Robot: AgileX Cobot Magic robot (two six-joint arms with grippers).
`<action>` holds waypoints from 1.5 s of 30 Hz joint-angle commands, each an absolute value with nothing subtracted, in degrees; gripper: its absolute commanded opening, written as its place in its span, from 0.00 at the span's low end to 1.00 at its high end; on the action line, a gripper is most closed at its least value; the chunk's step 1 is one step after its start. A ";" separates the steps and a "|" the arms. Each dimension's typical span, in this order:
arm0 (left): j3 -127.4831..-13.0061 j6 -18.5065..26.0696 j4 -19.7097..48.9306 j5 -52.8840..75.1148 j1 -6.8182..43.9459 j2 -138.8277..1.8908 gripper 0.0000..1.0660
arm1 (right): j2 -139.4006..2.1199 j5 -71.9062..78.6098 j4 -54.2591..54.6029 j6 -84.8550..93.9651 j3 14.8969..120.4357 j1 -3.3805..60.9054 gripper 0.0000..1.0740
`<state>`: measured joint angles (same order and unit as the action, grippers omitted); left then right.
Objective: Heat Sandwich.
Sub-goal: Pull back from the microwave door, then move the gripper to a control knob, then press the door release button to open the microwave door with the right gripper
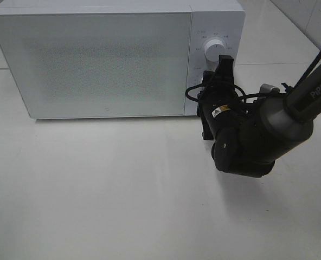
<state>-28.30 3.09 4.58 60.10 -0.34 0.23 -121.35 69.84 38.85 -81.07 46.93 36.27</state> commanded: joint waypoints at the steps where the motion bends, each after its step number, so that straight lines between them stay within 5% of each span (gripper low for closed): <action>1: -28.13 2.98 4.76 59.36 0.00 1.49 0.72 | -120.72 77.69 36.38 -79.64 47.90 36.10 0.53; 6: -28.13 2.98 4.76 59.36 0.00 1.49 0.72 | -120.72 77.69 34.78 -79.53 47.90 36.10 0.66; 18: -28.13 2.98 4.76 59.36 0.00 1.49 0.72 | -119.98 77.69 30.19 -79.41 44.52 36.10 0.65; 45: -28.13 3.09 4.81 59.36 0.00 1.49 0.72 | -104.51 77.41 10.71 -64.23 18.85 36.10 0.65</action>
